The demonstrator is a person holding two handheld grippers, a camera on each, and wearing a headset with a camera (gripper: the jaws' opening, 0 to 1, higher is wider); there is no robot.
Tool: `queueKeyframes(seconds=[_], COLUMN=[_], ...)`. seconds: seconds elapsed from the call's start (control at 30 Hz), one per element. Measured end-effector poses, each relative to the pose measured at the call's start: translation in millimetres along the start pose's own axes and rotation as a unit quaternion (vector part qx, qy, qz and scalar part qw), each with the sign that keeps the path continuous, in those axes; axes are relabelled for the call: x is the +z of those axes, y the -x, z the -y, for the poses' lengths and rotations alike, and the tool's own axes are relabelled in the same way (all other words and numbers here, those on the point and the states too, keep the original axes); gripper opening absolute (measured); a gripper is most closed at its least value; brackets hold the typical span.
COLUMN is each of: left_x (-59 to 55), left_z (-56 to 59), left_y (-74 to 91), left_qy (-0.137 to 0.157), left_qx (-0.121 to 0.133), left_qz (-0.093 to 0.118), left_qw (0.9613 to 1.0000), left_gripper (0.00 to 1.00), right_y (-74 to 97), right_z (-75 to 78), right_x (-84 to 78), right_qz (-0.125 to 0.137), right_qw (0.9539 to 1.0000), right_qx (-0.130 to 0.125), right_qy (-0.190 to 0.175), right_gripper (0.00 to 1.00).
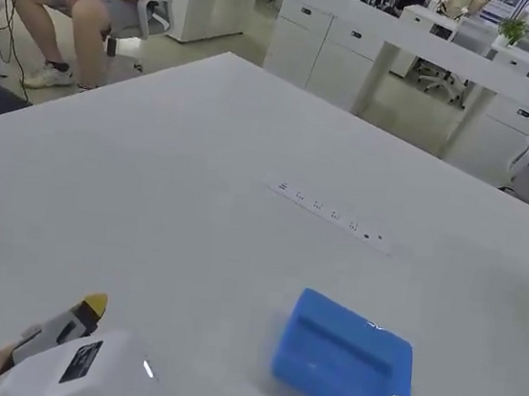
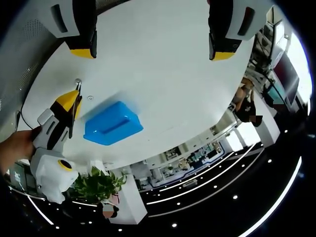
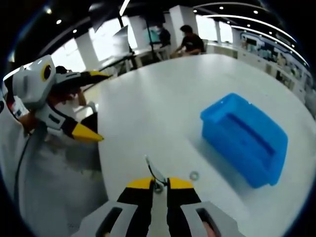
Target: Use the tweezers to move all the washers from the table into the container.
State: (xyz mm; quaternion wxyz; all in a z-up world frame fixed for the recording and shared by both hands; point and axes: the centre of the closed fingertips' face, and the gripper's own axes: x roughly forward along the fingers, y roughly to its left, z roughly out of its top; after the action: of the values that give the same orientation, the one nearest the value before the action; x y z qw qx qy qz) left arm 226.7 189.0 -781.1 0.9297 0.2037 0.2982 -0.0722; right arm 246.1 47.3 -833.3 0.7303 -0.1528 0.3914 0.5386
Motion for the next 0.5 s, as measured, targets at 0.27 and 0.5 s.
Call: queueKeyframes(seconds=[0.27,0.5], left_x=[-0.5,-0.8], left_z=[0.1,0.8], left_y=[-0.1,-0.3], left_qy=[-0.001,-0.004], left_qx=[0.0,0.0], left_qz=[-0.001,-0.003], left_qw=[1.0,1.0], left_gripper=[0.96,0.96], right_y=[-2.1,-0.7], right_z=[-0.6,-1.2], right_x=[-1.8,-3.9], right_qz=[-0.002,0.002], right_qw=[1.0,1.0], right_qx=[0.002,-0.005], right_qy=[-0.004,0.001], right_gripper=[0.07,0.06])
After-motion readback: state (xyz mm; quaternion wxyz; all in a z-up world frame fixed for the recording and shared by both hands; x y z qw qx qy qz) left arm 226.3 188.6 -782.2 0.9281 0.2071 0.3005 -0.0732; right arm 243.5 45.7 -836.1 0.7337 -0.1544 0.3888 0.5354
